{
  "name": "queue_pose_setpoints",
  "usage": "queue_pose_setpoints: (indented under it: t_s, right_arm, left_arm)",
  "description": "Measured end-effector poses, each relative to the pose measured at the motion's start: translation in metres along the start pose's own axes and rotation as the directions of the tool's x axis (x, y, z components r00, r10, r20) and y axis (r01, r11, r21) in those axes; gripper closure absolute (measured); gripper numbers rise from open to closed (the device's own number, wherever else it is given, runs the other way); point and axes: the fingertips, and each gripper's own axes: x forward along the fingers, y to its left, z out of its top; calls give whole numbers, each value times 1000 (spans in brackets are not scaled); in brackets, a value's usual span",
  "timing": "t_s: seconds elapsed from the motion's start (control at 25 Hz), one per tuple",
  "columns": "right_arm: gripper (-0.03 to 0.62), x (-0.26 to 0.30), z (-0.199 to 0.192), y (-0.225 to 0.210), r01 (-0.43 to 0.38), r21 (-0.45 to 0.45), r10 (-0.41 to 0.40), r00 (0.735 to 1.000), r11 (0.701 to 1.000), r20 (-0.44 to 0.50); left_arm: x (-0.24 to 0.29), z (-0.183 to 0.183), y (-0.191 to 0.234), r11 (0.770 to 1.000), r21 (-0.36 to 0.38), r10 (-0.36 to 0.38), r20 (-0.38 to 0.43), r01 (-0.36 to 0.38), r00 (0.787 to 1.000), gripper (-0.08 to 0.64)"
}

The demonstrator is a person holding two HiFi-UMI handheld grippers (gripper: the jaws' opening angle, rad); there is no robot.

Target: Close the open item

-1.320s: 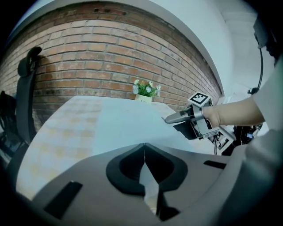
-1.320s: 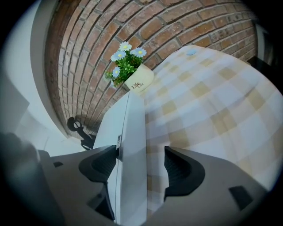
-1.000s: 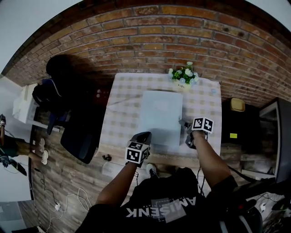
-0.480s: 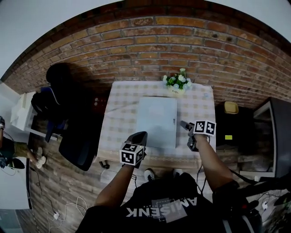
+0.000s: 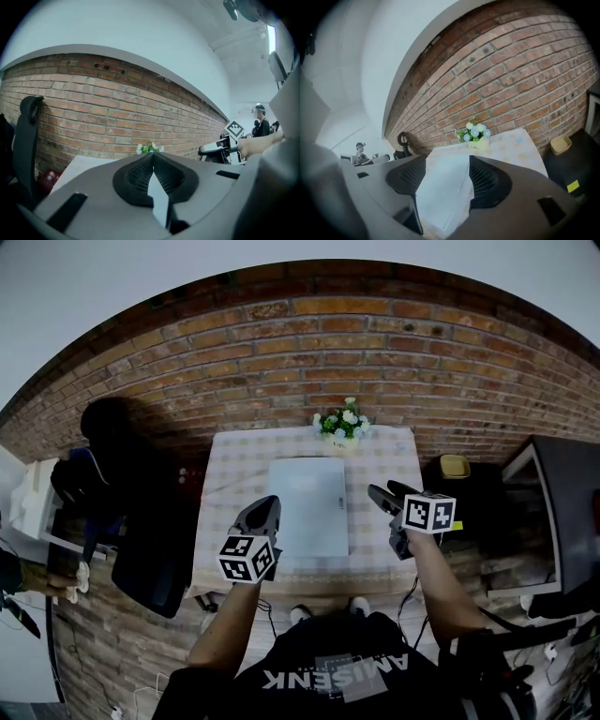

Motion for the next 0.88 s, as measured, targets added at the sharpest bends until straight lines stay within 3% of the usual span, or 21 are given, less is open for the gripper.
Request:
queue_pose_setpoints:
  t_s: [0.2, 0.24, 0.32, 0.52, 0.68, 0.88]
  right_arm:
    - [278, -27, 31, 19, 3, -93, 5, 997, 996, 81]
    - [291, -34, 35, 22, 9, -111, 2, 996, 994, 94]
    - [431, -46, 43, 28, 26, -150, -7, 992, 988, 125]
    - [459, -71, 59, 50, 42, -225, -1, 984, 974, 180]
    - [511, -90, 69, 66, 86, -287, -19, 973, 954, 229]
    - [539, -104, 74, 83, 116, -358, -25, 968, 926, 249]
  left_arm:
    - [-4, 39, 11, 993, 94, 57, 86, -65, 995, 547]
    - [-5, 43, 12, 994, 91, 54, 93, -63, 994, 546]
    - [-9, 51, 11, 996, 74, 48, 110, -57, 993, 546]
    - [-24, 70, 0, 997, 63, 40, 156, -50, 987, 548]
    - [-42, 91, -3, 991, 77, 94, 231, -114, 968, 548]
    - [-48, 96, -14, 992, 87, 76, 206, -96, 976, 548]
